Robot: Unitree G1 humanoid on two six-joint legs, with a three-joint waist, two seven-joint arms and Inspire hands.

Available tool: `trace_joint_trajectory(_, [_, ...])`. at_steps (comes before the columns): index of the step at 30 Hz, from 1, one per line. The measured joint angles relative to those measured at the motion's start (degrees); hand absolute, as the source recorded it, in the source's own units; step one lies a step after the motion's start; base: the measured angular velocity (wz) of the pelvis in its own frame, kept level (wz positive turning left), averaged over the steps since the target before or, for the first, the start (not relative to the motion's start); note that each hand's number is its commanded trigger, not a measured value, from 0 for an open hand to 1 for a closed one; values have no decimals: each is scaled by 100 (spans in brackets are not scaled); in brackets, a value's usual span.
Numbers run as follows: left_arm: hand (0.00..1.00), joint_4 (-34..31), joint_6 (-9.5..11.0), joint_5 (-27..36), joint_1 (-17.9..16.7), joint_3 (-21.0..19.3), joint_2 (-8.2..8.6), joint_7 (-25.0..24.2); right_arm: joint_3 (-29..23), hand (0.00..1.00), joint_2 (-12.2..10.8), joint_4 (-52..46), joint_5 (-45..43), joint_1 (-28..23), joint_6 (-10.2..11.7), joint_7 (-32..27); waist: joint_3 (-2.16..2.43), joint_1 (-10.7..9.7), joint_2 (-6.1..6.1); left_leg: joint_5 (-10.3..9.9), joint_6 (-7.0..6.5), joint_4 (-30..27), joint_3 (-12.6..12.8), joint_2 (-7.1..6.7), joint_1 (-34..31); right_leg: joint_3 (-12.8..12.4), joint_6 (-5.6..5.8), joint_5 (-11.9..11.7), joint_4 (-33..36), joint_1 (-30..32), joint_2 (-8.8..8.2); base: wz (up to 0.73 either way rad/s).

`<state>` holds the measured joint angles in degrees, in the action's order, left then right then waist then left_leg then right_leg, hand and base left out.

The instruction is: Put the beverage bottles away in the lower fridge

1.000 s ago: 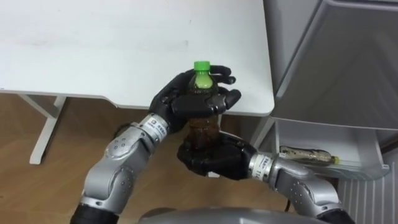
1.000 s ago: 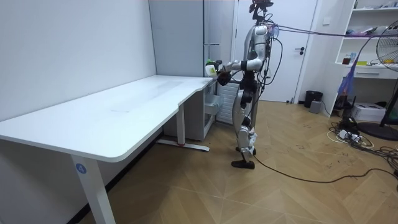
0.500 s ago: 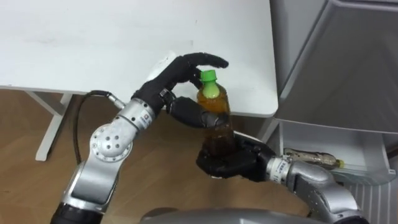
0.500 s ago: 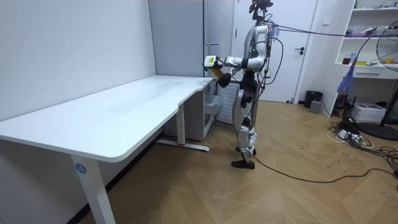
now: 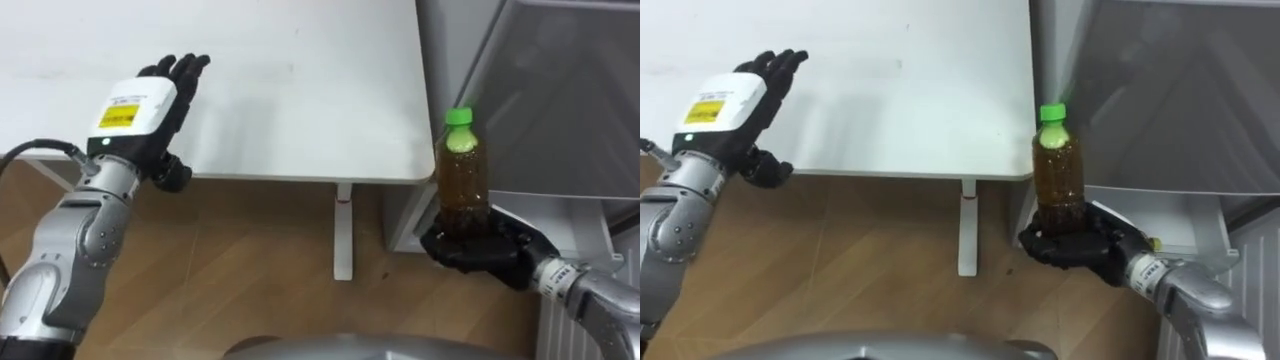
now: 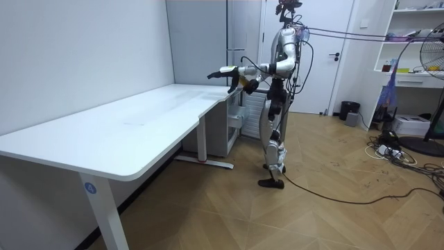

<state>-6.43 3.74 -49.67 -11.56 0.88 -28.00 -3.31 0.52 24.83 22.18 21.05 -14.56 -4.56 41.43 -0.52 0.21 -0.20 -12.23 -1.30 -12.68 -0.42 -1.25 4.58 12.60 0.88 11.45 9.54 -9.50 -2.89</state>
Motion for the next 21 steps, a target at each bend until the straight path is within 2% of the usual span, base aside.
trace_joint_trajectory(7, [0, 28, -32, 82, -53, -75, 2, 290, 14, 100, 2, 53, 18, -7, 0, 61, 6, 18, 7, 1, 0, 8, 16, 4, -20, -8, 0, 0, 6, 33, -3, 0])
trace_joint_trajectory(10, [0, 96, 8, 182, -56, -93, 4, 543, 9, 100, 3, 75, 46, -89, 24, 62, 22, 24, 26, 0, 0, 8, 39, 48, -2, -40, 0, 0, 7, 25, 1, -4])
trace_joint_trajectory(14, [0, 272, 297, 286, -202, -556, 45, 1079, -28, 100, 5, 145, 183, -348, 31, 74, 50, 81, 61, 1, 2, 34, 46, 53, 32, -60, 0, 0, 8, 15, 4, -7])
trace_joint_trajectory(17, [0, 702, 316, 293, -249, -938, 85, 1454, -130, 100, 7, 536, 194, -414, 30, 124, 66, 187, 68, 4, 8, 99, 124, 63, 113, -149, 0, 0, 8, -15, 17, -14])
trace_joint_trajectory(18, [0, 791, 319, 326, -365, -1121, 112, 1602, -237, 100, 8, 617, 199, -516, 29, 126, 89, 189, 68, 3, 8, 107, 121, 61, 112, -146, 0, 0, 8, -15, 14, -5])
trace_joint_trajectory(20, [0, 868, 319, 530, -589, -1382, 131, 1843, -383, 100, 7, 702, 199, -627, 22, 117, 89, 191, 64, 3, 7, 111, 126, 55, 102, -148, 0, 0, 12, 4, 13, 0])
trace_joint_trajectory(21, [0, 947, 327, 662, -697, -1526, 193, 1979, -472, 100, 7, 709, 194, -715, 21, 116, 90, 217, 67, 3, 7, 119, 127, 53, 111, -163, 0, 0, 15, 31, 13, -5])
